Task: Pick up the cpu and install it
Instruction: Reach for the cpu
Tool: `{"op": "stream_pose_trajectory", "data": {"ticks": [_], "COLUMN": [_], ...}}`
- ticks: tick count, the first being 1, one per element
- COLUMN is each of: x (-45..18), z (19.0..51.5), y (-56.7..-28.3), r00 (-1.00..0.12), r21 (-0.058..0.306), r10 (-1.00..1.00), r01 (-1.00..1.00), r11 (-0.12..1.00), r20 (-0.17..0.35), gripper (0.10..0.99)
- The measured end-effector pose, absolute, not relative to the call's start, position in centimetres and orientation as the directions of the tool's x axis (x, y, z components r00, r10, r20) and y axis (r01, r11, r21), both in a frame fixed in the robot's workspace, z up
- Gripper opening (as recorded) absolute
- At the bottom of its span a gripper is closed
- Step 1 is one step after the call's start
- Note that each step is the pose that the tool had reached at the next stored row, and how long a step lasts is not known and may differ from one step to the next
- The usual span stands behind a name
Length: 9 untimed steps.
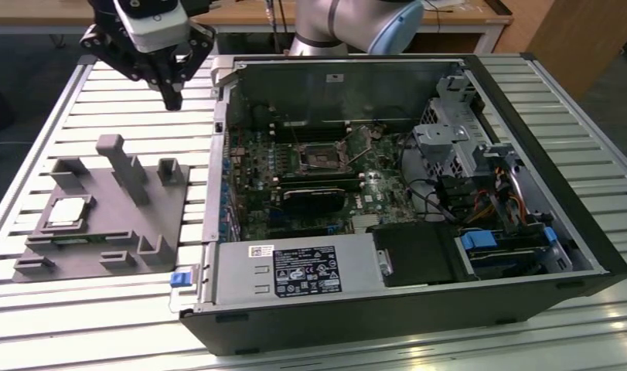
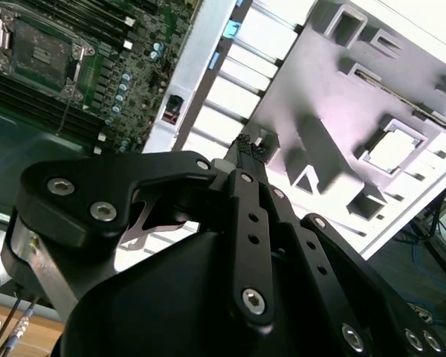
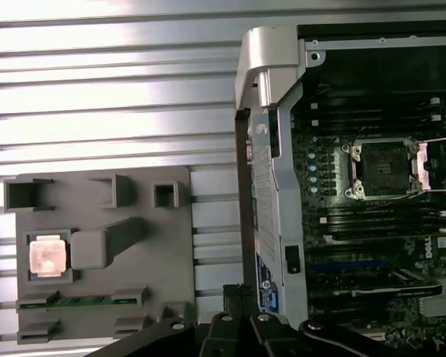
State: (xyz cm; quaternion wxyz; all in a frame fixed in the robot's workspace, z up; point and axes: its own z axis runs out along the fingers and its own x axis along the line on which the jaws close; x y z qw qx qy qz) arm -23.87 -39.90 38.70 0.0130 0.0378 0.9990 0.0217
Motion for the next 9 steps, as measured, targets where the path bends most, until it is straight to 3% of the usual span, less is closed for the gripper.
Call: {"op": "stream_pose_trajectory", "data": {"ticks": [9], "x": [-25.7], "z": [38.6], "y": [-39.9], "r00": [-0.997], "r21": [0.044], "r10": [0.076], "r01": [0.075], "r11": [0.996], "r20": [-0.024], "gripper": [0.106]}}
